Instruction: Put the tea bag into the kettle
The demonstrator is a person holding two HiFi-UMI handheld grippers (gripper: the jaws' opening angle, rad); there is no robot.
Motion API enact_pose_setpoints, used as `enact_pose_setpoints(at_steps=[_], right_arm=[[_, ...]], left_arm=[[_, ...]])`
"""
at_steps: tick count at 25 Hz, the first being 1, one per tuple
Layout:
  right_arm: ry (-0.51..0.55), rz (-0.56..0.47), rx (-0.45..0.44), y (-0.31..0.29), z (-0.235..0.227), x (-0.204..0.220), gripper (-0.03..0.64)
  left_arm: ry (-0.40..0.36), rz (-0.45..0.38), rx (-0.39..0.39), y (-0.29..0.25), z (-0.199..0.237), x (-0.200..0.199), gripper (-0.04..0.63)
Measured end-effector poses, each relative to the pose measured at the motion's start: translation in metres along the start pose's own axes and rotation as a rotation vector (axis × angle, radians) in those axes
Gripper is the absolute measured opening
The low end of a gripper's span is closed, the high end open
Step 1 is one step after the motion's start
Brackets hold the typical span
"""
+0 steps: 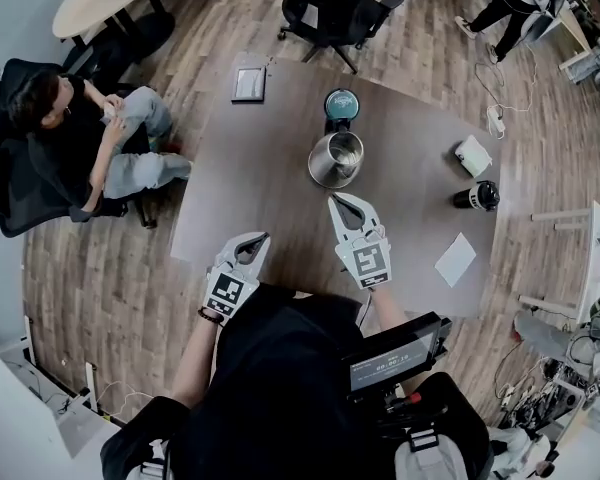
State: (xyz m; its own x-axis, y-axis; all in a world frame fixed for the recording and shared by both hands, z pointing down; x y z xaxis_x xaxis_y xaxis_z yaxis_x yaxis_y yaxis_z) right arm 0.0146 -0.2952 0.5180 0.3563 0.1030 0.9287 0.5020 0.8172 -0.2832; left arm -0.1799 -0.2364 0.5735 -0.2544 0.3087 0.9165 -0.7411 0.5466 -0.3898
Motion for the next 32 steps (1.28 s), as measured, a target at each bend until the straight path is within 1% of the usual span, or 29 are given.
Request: enact_pose_setpoints(at_steps=[3,8,10,15,22,29,32], right_arm=[[-0.005,-0.023,-0.004,0.013,0.020,0.000,0.008],[0.057,0.001,-0.009,0.022,0.049,0.004,0.006],[0.056,0.008,-0.007,0.023,0.054,0.007,0.005],[0.009,0.012,0.004,0.030,0.055,0.007,0.006],[-0.011,0.035,0.012,0.041,0.050,0.013,0.006],[-0.044,0.033,-0.007,0.056,0.051,0.019,0.006],[-0.032,0.033,-0.033,0.073,0.056,0.021,0.006]], left_arm=[[0.003,0.001,0.021,-0.005,-0.004,-0.001,-0.008],[-0.001,0.010,0.052,-0.012,-0.013,0.001,-0.008],[-0.002,0.010,0.062,-0.015,-0.015,0.001,-0.008],[0.003,0.018,0.080,-0.016,-0.021,0.000,-0.008],[-0.004,0.048,0.117,-0.024,-0.030,0.003,-0.008],[-0.038,0.071,0.138,-0.029,-0.051,-0.005,-0.008],[-0.044,0.088,0.134,-0.025,-0.069,-0.006,-0.008]])
Point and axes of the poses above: the fingertips, and each gripper's own axes: y backward along the fingers, z to its left, x out of its underside, the point moved 5 cm from there along y, backward along the fingers, and after that the axes turned 5 degrees about y, right-handed, at the moved point
